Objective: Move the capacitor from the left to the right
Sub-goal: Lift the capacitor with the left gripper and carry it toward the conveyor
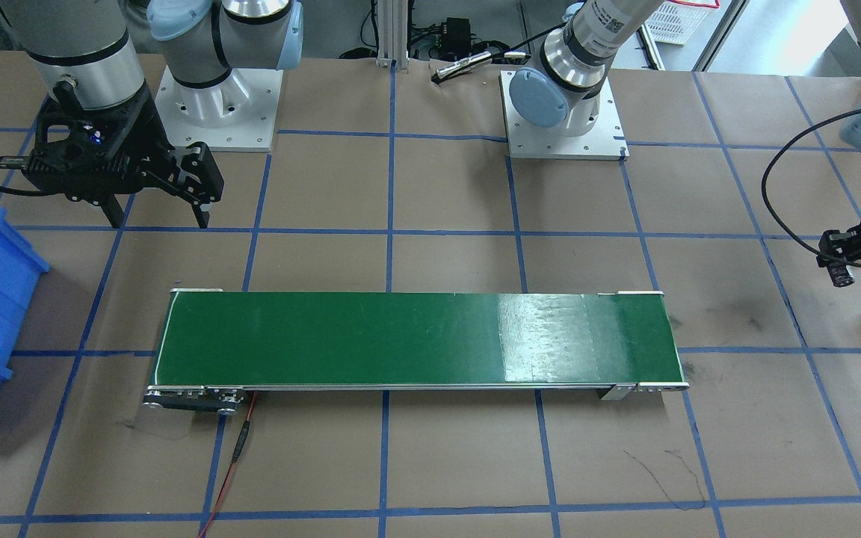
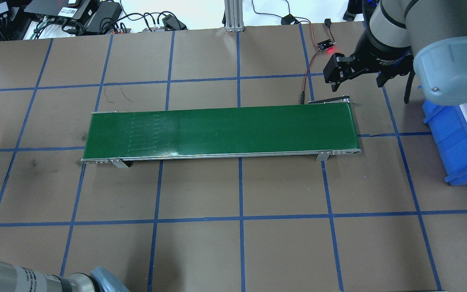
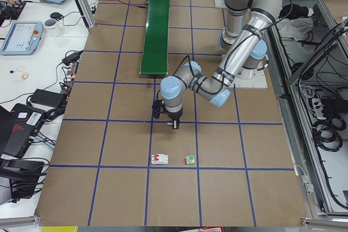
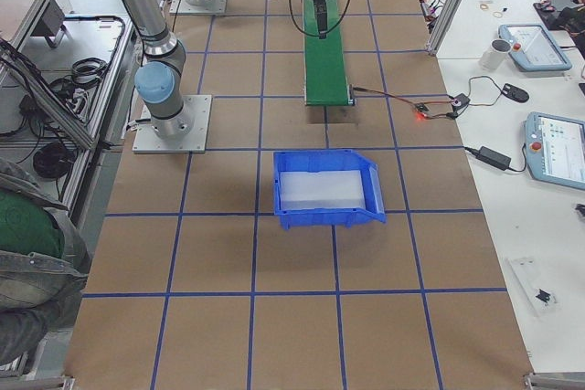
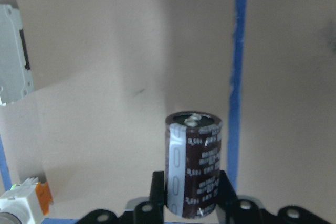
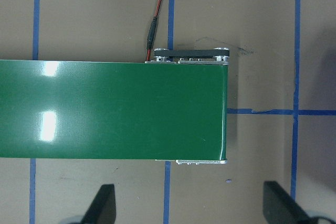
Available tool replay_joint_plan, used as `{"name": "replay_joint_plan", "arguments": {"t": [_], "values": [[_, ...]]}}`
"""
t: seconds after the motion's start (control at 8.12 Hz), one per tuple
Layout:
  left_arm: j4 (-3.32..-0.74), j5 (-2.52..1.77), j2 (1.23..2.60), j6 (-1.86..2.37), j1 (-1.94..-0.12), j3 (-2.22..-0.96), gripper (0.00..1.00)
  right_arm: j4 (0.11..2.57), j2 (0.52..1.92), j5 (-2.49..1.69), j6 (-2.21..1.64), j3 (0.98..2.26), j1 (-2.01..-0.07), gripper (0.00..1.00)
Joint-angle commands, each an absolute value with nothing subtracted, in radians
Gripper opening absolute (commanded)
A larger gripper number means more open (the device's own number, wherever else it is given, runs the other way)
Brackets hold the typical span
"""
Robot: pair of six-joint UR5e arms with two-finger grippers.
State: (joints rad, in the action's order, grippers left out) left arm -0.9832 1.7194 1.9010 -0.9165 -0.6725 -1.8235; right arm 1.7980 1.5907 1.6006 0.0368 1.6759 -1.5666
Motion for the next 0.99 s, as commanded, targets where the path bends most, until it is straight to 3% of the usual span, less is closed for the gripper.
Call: {"name": "replay_joint_plan", "arguments": {"t": [0.0, 0.49, 0.86], "values": [[-1.109, 1.724, 1.813, -0.723, -0.843, -1.821, 0.00, 1.798, 1.591, 1.601, 0.037, 1.675, -1.566, 1.00], [-1.343, 1.712, 1.721, -0.400, -1.088, -1.819, 0.00, 1.798, 1.591, 1.603, 0.049, 1.674, -1.566, 1.00], [-1.356, 1.682, 1.720, -0.237, -1.227, -1.819, 0.00, 1.798, 1.591, 1.608, 0.051, 1.675, -1.566, 1.00]]}}
